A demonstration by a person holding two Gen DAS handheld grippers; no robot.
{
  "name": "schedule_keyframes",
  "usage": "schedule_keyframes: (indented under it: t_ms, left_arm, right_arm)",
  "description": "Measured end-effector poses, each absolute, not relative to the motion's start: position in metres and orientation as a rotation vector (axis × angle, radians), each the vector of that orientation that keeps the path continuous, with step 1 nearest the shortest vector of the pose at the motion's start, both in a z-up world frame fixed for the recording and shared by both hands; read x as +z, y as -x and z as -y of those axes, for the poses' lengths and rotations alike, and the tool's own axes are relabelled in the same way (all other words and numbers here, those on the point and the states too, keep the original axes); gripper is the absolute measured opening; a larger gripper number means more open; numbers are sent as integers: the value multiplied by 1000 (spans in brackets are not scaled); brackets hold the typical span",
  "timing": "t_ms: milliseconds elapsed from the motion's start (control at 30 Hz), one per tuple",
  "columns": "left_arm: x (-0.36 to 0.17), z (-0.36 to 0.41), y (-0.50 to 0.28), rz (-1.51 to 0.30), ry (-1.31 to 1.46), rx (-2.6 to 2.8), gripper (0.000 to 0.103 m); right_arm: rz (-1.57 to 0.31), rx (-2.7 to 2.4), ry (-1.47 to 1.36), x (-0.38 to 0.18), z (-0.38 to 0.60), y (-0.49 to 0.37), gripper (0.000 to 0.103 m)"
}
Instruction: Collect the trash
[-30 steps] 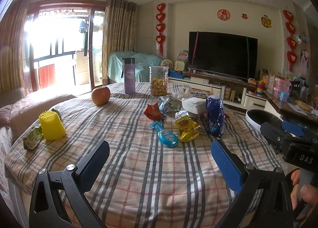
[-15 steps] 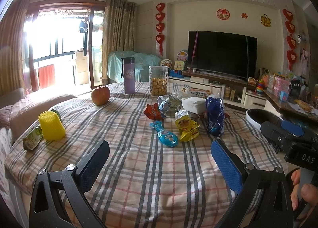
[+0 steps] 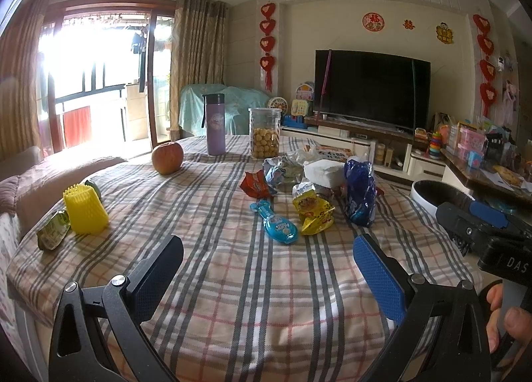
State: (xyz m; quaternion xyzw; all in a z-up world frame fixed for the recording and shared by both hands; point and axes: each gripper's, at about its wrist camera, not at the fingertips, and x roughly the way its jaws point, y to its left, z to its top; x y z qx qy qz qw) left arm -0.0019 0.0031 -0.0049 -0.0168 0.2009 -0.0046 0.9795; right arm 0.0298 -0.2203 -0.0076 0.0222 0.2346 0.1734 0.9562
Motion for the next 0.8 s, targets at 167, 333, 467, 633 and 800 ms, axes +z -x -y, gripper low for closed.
schedule_keyframes:
  t_ms: [167, 333, 467, 633, 800]
  left_arm:
    - [-10, -6, -3, -421, 39, -5, 102]
    - [-13, -9, -12, -447, 45, -4, 102]
    - [-17, -8, -23, -472, 42, -12, 102]
    - [-22, -2, -43, -507, 24, -35, 102]
    - [-30, 0, -67, -549, 23, -50, 102]
  right_arm:
    - [-482, 359, -40, -10, 218, -32, 103]
    - [-504, 366, -26, -16, 217, -40, 103]
    - [-532, 372, -11, -21, 216, -53, 102]
    - [-575, 376, -24, -29, 221, -74, 102]
    - [-626, 369, -28, -38, 224, -96, 99]
